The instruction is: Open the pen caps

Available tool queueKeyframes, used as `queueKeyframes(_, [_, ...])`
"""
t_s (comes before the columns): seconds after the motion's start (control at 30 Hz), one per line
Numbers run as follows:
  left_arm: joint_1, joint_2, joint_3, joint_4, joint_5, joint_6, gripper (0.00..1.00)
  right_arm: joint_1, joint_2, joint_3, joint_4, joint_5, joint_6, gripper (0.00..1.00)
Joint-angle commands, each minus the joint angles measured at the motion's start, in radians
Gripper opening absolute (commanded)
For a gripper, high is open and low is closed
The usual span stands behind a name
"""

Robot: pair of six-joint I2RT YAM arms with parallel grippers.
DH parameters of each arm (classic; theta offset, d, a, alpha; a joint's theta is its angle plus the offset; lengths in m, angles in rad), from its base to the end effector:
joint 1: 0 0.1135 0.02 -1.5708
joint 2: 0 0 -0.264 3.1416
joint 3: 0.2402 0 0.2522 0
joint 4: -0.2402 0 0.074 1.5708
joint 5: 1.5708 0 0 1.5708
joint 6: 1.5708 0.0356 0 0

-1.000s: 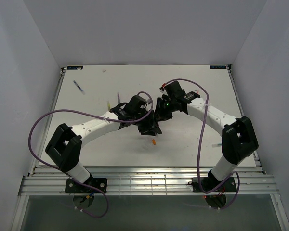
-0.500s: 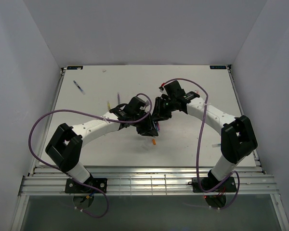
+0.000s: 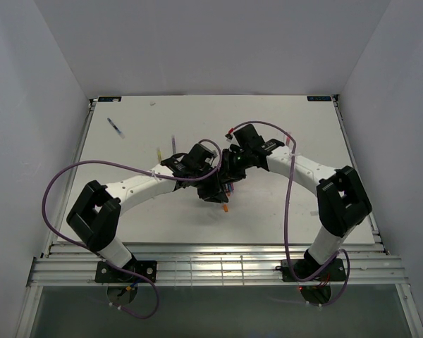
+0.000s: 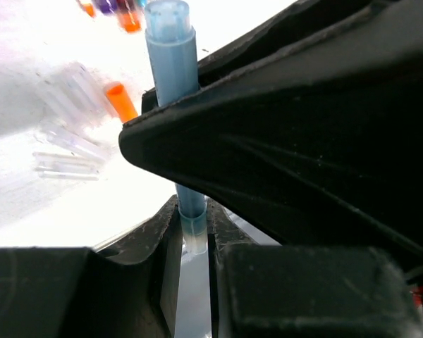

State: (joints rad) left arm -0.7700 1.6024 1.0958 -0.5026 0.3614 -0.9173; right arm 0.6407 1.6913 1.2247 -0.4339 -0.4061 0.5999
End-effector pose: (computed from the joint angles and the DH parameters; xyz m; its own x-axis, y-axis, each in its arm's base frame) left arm 0.2273 -0.2379 0.2202 -0.9938 -0.0709 -0.0862 -0.0044 0.7964 -0.6048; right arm 0.2832 0.2287 0.2354 -0.9396 -0.0536 -0.3380 -0.2610 0.7513 0.6062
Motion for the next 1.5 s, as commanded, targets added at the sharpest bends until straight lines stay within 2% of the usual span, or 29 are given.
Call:
queueKeyframes(0.0, [-0.006,-0.073,-0.002,0.033,-0.038,0.003,0.0,-0.007,0.047,0.082,0.018,-0.007,0.009,0.08])
queueKeyframes(0.07, [-0.006,-0.104,-0.065,0.035,-0.038,-0.018,0.0,-0.07,0.105,0.143,0.004,-0.025,0.04,0.08])
queueKeyframes(0.23, [-0.032,-0.203,-0.244,0.059,-0.073,-0.089,0.0,-0.203,0.26,0.432,-0.051,-0.059,0.089,0.08])
queueKeyframes(0.37, [-0.034,-0.311,-0.315,0.044,-0.13,-0.121,0.0,-0.239,0.329,0.568,-0.146,-0.008,-0.013,0.08])
queueKeyframes(0.67, [-0.031,-0.335,-0.326,-0.027,-0.214,-0.08,0.0,-0.24,0.257,0.322,-0.143,0.076,-0.185,0.08])
queueKeyframes(0.9, [-0.025,-0.266,-0.372,0.028,-0.236,-0.057,0.0,-0.237,0.269,0.276,-0.167,0.133,-0.316,0.08])
queueKeyframes(1.17, [-0.018,-0.194,-0.402,0.133,-0.259,-0.057,0.11,-0.225,0.327,0.274,-0.166,0.139,-0.336,0.08])
queueKeyframes(1.37, [-0.009,-0.125,-0.379,0.17,-0.246,-0.037,0.17,-0.2,0.361,0.286,-0.172,0.141,-0.342,0.12])
queueKeyframes(1.47, [-0.005,-0.095,-0.367,0.177,-0.242,-0.034,0.24,-0.184,0.38,0.297,-0.174,0.138,-0.339,0.14])
